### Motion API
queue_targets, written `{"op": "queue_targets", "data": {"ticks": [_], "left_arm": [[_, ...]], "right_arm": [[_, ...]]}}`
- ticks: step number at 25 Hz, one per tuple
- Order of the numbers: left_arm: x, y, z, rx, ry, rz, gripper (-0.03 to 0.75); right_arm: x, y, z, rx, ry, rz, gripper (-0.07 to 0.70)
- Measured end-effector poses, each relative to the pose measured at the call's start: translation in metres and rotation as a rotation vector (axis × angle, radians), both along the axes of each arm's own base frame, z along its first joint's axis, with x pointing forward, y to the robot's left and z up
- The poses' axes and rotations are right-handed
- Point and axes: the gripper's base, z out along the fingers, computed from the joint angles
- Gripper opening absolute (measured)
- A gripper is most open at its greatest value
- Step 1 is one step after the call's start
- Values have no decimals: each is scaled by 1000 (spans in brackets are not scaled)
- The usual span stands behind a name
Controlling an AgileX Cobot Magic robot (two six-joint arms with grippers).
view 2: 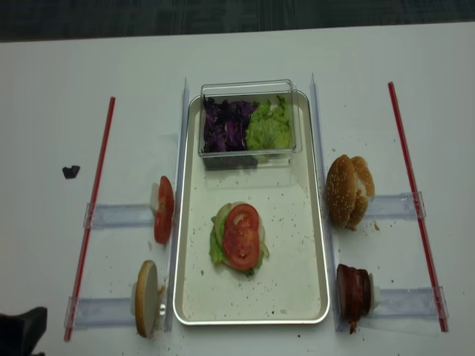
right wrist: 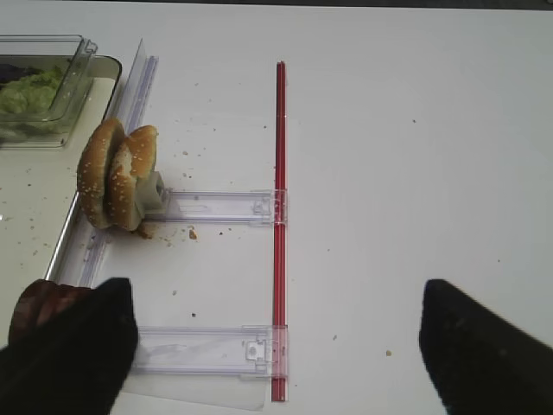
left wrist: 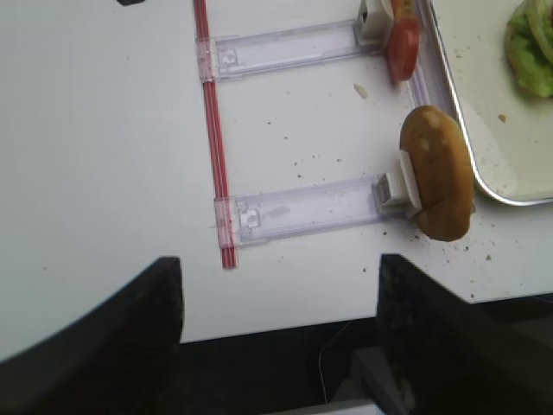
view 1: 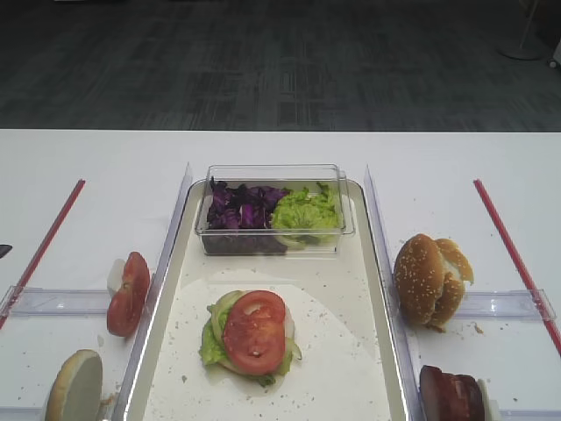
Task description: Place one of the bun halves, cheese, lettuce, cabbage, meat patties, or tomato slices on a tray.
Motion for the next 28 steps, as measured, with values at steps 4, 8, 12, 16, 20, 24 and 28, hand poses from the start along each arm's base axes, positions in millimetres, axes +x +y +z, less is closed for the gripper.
{"op": "queue_targets", "data": {"ticks": [4,8,12,16,20,24,28], "left_arm": [[-15,0,-16,-5,-35,5,442],[-28,0,-17,-17,-124,18,442],[-38,1,-17,-22,-196,21,442],[-47,1,-17,-33,-256,39,442],[-54,3,-18,-42,-303,65,442],[-56,3,-18,-46,-311,74,442],[-56,3,-19,-46,-309,76,442]], "right_arm": [[0,0,0,0,0,0,675],[0,0,0,0,0,0,675],[0,0,0,0,0,0,675],[0,0,0,0,0,0,675],[0,0,0,0,0,0,675],[0,0,0,0,0,0,675],[0,0,0,0,0,0,675]]}}
